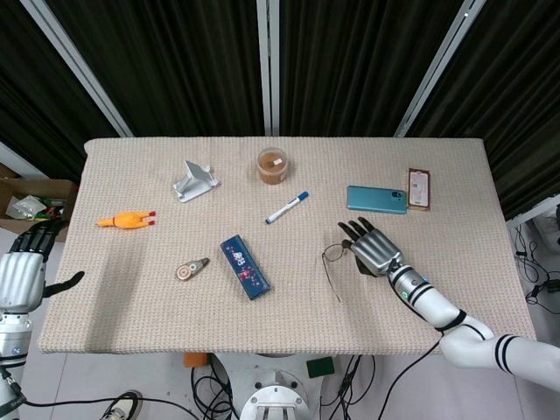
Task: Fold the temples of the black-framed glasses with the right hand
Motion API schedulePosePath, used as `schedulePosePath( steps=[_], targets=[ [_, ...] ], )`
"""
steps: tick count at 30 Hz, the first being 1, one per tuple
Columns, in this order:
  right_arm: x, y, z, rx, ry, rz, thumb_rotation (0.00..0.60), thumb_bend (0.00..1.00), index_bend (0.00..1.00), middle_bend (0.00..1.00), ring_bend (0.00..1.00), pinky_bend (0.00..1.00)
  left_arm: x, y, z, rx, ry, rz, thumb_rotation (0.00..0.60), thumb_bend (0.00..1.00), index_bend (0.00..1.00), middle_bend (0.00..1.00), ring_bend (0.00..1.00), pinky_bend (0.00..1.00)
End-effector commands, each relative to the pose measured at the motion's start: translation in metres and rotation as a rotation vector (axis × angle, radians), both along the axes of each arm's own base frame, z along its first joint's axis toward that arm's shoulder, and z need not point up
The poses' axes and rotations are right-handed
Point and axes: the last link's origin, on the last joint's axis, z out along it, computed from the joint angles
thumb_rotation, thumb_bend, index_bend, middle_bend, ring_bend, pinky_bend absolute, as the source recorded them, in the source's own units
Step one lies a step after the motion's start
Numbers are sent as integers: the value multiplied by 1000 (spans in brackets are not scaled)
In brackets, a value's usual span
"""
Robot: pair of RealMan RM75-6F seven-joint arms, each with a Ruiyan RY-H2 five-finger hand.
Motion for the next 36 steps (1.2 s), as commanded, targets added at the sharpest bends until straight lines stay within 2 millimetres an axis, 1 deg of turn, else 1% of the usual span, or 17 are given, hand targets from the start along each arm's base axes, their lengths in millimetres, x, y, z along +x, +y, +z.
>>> schedulePosePath(
  steps=[1,7,10,13,16,18,20,22,25,27,31,34,36],
  targets=[
    [2,-6,-5,6,14,-1,482,1000,328,0,0,0,1,1,0,-1,0,-2,600,15,169,151,141,230],
    [5,-14,-9,3,20,-9,480,1000,328,0,0,0,-2,-1,5,11,1,7,600,15,169,151,141,230],
    [9,-16,-7,-9,1,-5,482,1000,322,0,0,0,-4,-2,7,17,-1,11,600,15,168,151,141,230],
    [11,-16,-4,-14,-5,1,482,1000,296,0,0,0,-5,-2,7,16,-3,14,600,15,168,152,141,230],
    [15,-17,-1,-19,-17,6,481,1000,210,0,0,0,-5,-2,7,13,-3,11,600,15,169,151,141,230],
    [19,-20,1,-26,-29,10,482,1000,107,0,0,0,-4,-2,6,12,-3,11,600,15,169,151,141,230],
    [25,-25,6,-40,-42,21,482,1000,26,0,0,0,-4,-2,7,12,0,12,600,15,169,151,141,230],
    [33,-29,10,-56,-61,35,481,1000,0,0,0,0,-4,-3,7,14,0,13,600,15,169,151,141,230],
    [48,-33,22,-93,-116,71,482,1000,0,0,0,0,-3,-3,9,19,2,13,600,15,169,151,141,230],
    [55,-32,30,-121,-151,94,482,1000,0,0,0,0,-2,-3,9,21,3,10,600,15,169,151,141,230],
    [62,-21,57,-212,-242,171,479,1000,0,0,0,0,-1,-2,9,18,7,5,600,15,169,151,141,230],
    [59,-5,78,-301,-314,235,479,999,0,0,0,0,0,-3,8,16,7,5,600,15,169,151,141,230],
    [50,7,91,-354,-343,249,480,939,0,0,0,0,0,-3,7,16,6,5,600,15,169,151,141,230]
  ],
)
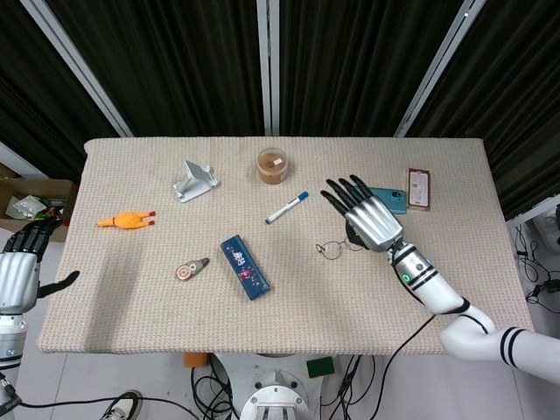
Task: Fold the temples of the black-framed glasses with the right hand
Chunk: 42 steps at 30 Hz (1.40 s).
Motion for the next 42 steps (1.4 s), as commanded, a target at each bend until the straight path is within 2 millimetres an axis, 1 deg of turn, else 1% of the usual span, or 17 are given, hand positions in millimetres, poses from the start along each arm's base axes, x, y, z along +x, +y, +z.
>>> schedulePosePath(
  steps=[1,3,5,7,9,10,11,12,13,14,15,17,18,20,26,30,42],
  targets=[
    [-17,33,39,-141,-110,53,479,852,0,0,0,0,0,-1,-1,0,-1,0,600,15,169,151,141,230],
    [-33,45,50,-178,-108,8,481,561,0,0,0,0,0,-1,-1,-1,-2,-1,600,15,169,151,141,230],
    [-54,57,61,-214,-89,-79,481,198,0,0,0,0,0,-1,-2,-5,-2,-3,600,15,169,151,141,230],
    [-71,67,69,-249,-74,-156,480,53,0,0,0,0,0,-1,-4,-10,-2,-4,600,15,169,151,141,230],
    [-92,76,77,-284,-44,-242,481,24,0,6,4,13,0,-1,-6,-16,-2,-6,600,15,169,151,141,230],
    [-103,80,80,-304,-28,-289,481,23,0,52,45,88,1,-1,-7,-18,-1,-7,600,15,169,151,141,231],
    [-109,83,81,-316,-24,-319,481,36,0,218,198,285,1,-1,-7,-20,-1,-8,600,14,169,151,141,231],
    [-119,88,79,-301,-27,-370,484,63,0,356,326,429,2,-2,-8,-21,-1,-10,600,15,169,151,141,231],
    [-126,93,77,-271,-28,-414,493,132,0,569,528,630,2,-2,-9,-22,-1,-11,600,15,169,151,141,231],
    [-133,96,74,-240,-26,-453,503,270,0,738,693,768,2,-2,-9,-22,-2,-12,600,15,169,151,141,231],
    [-141,100,71,-204,-13,-489,517,380,0,793,747,813,3,-3,-10,-22,-1,-13,600,15,169,151,141,231],
    [-151,103,64,-163,19,-522,567,727,0,867,821,883,3,-3,-11,-23,-1,-13,600,15,169,151,141,231],
    [-156,104,58,-142,31,-530,590,863,0,886,840,898,3,-3,-11,-24,-1,-14,600,15,169,151,141,231],
    [-159,104,48,-122,23,-526,599,977,0,902,857,906,4,-4,-12,-27,-1,-14,600,15,169,151,141,231],
    [-162,90,16,-78,5,-493,600,1000,0,925,881,926,5,-4,-13,-29,3,-16,600,15,168,151,141,231],
    [-156,75,-1,-56,-3,-474,600,1000,0,925,880,926,4,-3,-12,-25,4,-10,600,15,168,151,141,231],
    [-128,47,-29,-30,-11,-410,600,1000,0,924,871,926,-1,-2,-9,-21,3,2,600,15,168,151,141,231]
  ],
)
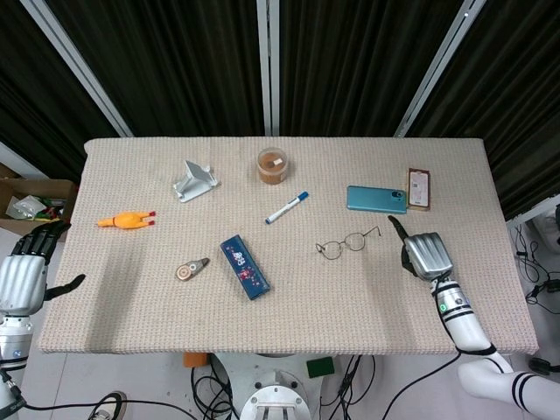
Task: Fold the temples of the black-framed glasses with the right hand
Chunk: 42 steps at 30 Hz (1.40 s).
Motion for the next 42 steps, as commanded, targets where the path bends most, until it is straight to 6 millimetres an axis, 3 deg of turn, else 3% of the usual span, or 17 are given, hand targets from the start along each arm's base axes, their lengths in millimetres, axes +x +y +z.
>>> schedulePosePath(
  steps=[1,13,20,28,36,42],
  targets=[
    [9,-4,-8,29,7,17,600,1000,0,924,870,926,-1,0,1,2,-1,1,600,15,168,151,141,231],
    [36,-5,-41,144,20,76,600,1000,0,925,870,926,0,-1,3,9,1,-5,600,15,168,151,141,231],
    [40,2,-59,228,48,76,600,1000,0,925,871,926,1,-1,3,8,-1,-6,600,15,168,151,141,231],
    [44,-3,-72,288,52,46,600,1000,0,925,874,926,-1,-2,4,15,-3,-3,600,14,168,151,141,231],
    [51,-11,-75,269,13,44,600,1000,0,925,874,926,-1,-1,5,16,-3,-5,600,14,168,151,141,232],
    [61,-5,-56,195,-27,114,600,1000,0,924,873,926,-1,-2,6,20,-2,-4,600,15,168,151,141,231]
  ],
)
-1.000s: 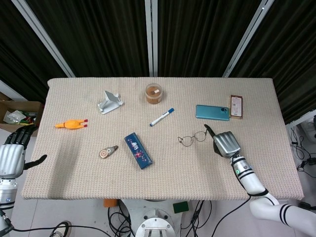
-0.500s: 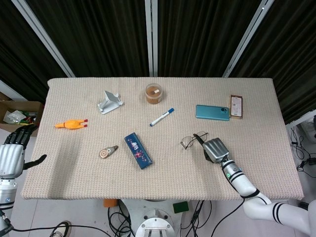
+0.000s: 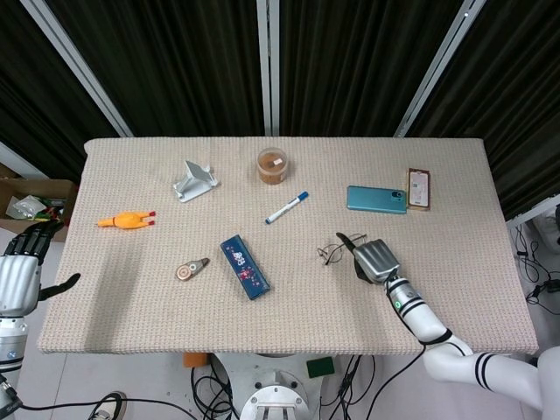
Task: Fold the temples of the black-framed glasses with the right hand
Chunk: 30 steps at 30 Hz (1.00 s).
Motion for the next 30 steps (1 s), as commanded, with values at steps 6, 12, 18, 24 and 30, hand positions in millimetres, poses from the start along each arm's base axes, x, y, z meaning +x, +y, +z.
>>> schedulePosePath(
  steps=[6,12,18,24,30],
  targets=[
    [28,51,53,-181,-198,166,600,1000,0,924,864,926,0,-1,-1,2,-4,-1,600,15,168,151,141,231],
    [48,86,70,-246,-264,328,600,1000,0,924,859,926,1,-2,-3,-6,-5,-5,600,15,168,151,141,231],
    [63,96,55,-177,-224,386,600,1000,0,924,859,926,2,-6,-1,7,-8,-6,600,15,168,151,141,231],
    [68,73,18,-65,-93,335,600,1000,0,924,859,926,1,-7,0,7,-5,-2,600,15,168,151,141,231],
    [78,56,-8,-1,-65,310,600,1000,0,924,859,926,-3,-6,3,15,-7,13,600,14,168,151,141,231]
  ],
)
